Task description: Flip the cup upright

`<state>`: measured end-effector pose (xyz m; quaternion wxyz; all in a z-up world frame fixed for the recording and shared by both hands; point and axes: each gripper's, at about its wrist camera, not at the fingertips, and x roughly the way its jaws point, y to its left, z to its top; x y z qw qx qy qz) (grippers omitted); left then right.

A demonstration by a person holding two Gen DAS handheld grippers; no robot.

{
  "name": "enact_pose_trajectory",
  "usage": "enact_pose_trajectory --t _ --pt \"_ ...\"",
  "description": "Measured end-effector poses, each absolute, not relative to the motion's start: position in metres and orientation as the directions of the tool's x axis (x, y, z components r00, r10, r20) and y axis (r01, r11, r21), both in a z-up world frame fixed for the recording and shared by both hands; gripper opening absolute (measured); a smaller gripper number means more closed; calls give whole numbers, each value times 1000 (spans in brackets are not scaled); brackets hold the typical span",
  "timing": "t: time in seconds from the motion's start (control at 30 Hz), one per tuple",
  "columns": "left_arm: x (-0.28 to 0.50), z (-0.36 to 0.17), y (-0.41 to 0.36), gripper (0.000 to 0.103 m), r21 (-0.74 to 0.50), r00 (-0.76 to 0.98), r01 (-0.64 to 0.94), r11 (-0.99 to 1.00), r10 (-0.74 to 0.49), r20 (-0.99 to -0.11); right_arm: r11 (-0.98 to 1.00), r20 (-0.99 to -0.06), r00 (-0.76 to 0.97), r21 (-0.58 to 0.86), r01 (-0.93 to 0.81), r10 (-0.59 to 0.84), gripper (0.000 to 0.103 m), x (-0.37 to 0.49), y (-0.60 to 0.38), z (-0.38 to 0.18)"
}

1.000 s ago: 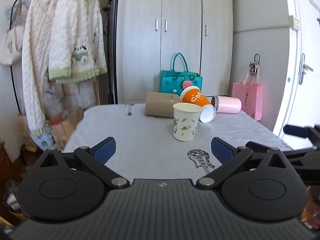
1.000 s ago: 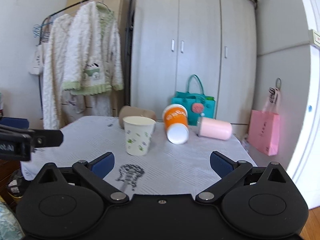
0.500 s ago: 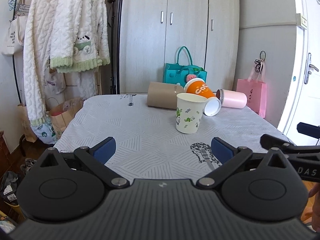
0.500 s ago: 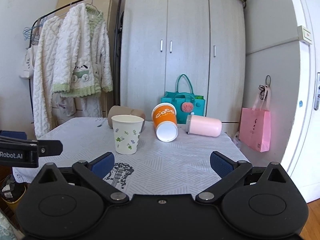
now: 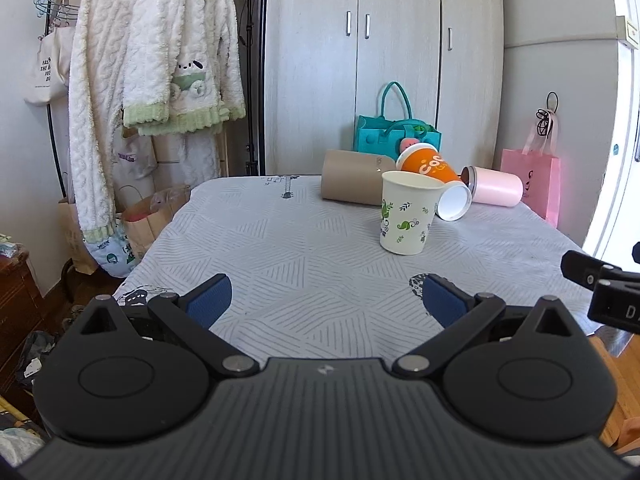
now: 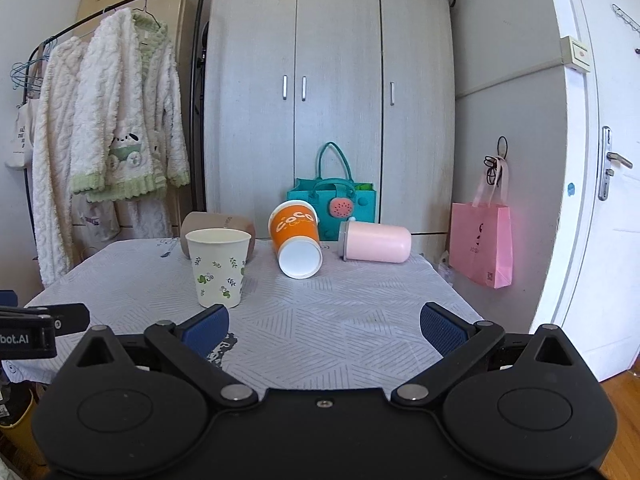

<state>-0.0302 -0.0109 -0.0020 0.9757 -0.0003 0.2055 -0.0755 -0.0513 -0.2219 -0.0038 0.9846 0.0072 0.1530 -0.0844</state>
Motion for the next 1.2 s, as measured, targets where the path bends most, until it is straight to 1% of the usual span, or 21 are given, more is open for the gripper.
enact_pose_trajectory --t 0.27,0.63,1.0,1.2 --pt "-31 0 -11 103 11 916 126 992 -112 -385 984 -306 936 -5 180 -173 103 -50 -222 -4" --pt "-36 0 -16 103 54 923 129 990 -100 -370 983 -306 935 -19 184 -181 103 -52 -218 -5" --pt "-36 0 -14 103 51 921 133 990 -105 -375 983 -306 935 -23 184 -182 103 -53 -218 -5" --pt "-36 0 -12 103 59 925 112 992 -83 -372 982 -304 935 -23 185 -184 103 -52 -218 -6"
